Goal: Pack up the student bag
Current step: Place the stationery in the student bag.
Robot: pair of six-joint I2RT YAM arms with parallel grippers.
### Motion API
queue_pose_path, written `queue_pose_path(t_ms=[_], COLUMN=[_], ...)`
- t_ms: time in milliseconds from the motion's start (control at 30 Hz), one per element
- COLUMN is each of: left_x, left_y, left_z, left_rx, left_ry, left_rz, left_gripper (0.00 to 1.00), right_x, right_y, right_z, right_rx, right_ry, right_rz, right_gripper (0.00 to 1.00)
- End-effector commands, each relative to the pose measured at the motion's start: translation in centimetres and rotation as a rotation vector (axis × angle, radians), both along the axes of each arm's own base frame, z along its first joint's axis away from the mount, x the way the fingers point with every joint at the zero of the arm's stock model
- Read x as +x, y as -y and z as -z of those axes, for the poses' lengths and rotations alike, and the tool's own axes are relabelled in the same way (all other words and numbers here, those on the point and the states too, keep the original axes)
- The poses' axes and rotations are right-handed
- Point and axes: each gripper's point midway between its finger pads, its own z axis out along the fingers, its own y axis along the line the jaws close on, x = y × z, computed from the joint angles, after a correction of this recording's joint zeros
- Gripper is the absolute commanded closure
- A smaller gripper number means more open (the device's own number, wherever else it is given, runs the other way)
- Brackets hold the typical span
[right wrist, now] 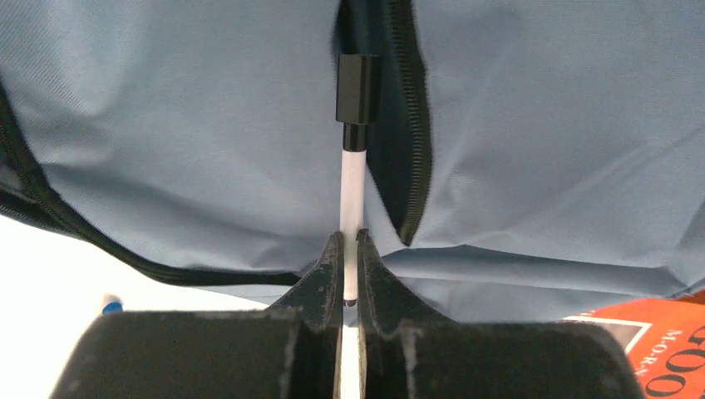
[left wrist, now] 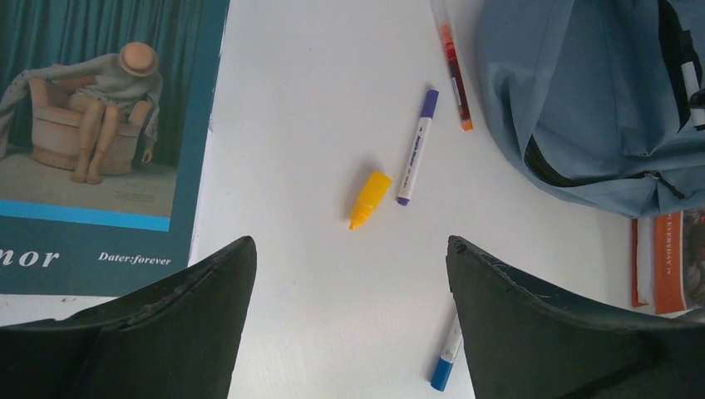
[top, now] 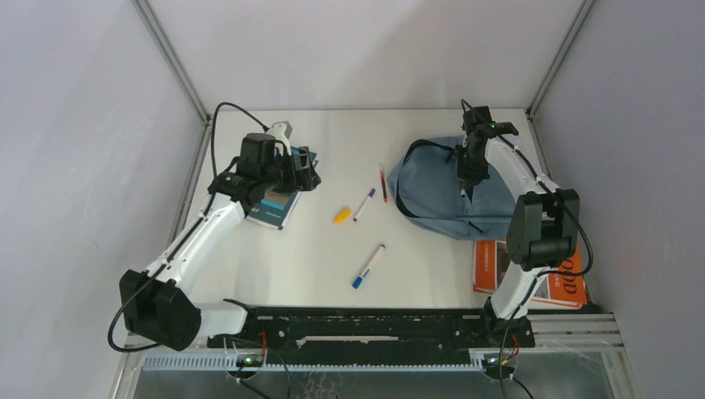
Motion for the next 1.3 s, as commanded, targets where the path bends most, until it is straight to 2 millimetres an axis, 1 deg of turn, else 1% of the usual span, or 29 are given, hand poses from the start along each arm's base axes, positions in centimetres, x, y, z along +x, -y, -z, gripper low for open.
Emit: queue_pose_path(t_ms=[0, 67, 233, 433, 633, 767, 900, 1000, 1067, 1133, 1167, 1267], left_x=[1.7, 2.0, 2.2, 2.1, 2.2, 2.3, 2.2, 2.0, 1.9, 1.8, 1.8, 1.8], left_y=[1.4, 1.8, 2.5, 2.3, 2.2, 2.3, 2.1, 2.0, 2.0, 2.0, 2.0, 2.1], left_z=[-3.9, -4.0, -3.7, -3.2, -2.8, -2.6, -2.8, -2.7, -2.7, -2.7, -2.8, -2.9], left_rx=[-0.063, -0.073, -0.075, -0.061, -0.053, -0.053, -0.05, -0.046, -0.046, -0.047, -0.05, -0.053], left_ry=[0.097, 0.094, 0.082, 0.077, 0.065, 0.059, 0.065, 0.064, 0.063, 0.06, 0.062, 0.063], left_rz=[0.015, 0.021, 0.042, 0.038, 0.038, 0.038, 0.036, 0.034, 0.035, 0.035, 0.035, 0.036], left_gripper=[0.12, 0.12, 0.12, 0.12, 0.12, 0.12, 0.12, 0.12, 0.11, 0.12, 0.12, 0.11], right_x=[0.7, 1.0, 2.0, 2.9, 3.6, 3.8, 3.9, 4.0, 3.9, 4.0, 4.1, 4.1], right_y=[2.2, 2.7, 2.4, 1.5, 1.9, 1.9, 2.3, 2.6, 2.6, 2.4, 2.3, 2.0], right_z=[-1.9, -2.0, -1.6, -1.3, -0.3, 0.3, 0.4, 0.3, 0.0, -0.6, -1.0, -2.5], right_rx=[-0.046, -0.06, -0.047, -0.033, -0.024, -0.031, -0.053, -0.059, -0.061, -0.058, -0.057, -0.053], right_ry=[0.024, 0.022, -0.003, -0.017, -0.058, -0.089, -0.085, -0.085, -0.078, -0.055, -0.043, 0.001], right_rz=[0.039, 0.044, 0.027, -0.006, -0.005, -0.012, 0.001, 0.012, 0.017, 0.02, 0.019, 0.016], right_gripper=[1.0, 1.0, 1.0, 1.0, 1.0, 1.0, 0.99, 0.94, 0.83, 0.75, 0.72, 0.7])
